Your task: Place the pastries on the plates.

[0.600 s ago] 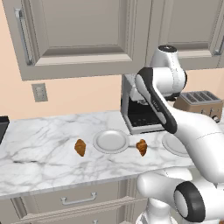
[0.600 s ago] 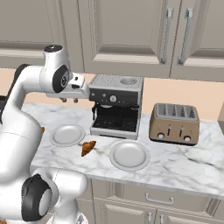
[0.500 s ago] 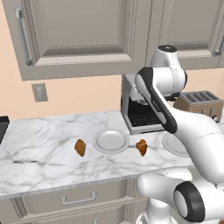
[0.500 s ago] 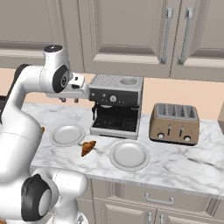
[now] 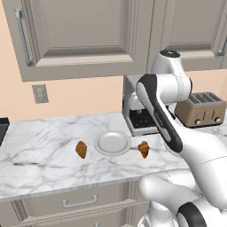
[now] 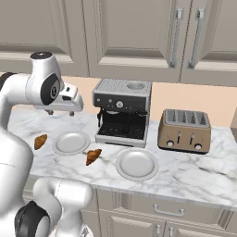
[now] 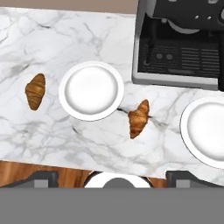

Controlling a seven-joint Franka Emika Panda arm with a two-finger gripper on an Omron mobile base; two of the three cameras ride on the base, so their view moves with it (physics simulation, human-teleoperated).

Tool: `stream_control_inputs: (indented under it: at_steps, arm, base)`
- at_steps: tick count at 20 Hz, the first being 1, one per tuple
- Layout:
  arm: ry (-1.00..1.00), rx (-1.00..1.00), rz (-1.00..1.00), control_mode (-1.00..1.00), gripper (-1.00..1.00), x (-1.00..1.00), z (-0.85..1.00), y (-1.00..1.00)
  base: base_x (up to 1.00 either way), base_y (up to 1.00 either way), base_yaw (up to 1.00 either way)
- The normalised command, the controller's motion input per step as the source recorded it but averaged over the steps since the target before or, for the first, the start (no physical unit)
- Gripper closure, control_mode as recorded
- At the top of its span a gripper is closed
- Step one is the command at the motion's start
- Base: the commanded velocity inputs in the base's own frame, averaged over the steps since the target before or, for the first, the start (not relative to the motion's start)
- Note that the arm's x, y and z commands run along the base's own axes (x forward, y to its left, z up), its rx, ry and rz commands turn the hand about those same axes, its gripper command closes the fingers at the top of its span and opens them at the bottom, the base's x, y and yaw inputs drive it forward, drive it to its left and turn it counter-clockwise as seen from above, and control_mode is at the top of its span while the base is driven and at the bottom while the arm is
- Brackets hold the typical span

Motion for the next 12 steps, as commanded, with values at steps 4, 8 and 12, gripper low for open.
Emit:
stream_control_inputs:
  at_steps: [4, 8, 12]
  arm:
    - [0.00, 0.07, 0.00, -1.00, -1.00, -0.60, -0.15, 0.34]
    - [0.00, 0.02, 0.00, -1.00, -1.00, -0.37, -0.24, 0.61]
    - [0.00, 0.01, 0.00, -1.00, -1.00, -0.23, -0.31, 0.70]
  base:
    - [0.00, 0.00, 0.00]
    - [0.00, 0.00, 0.00]
    - [0.00, 0.00, 0.00]
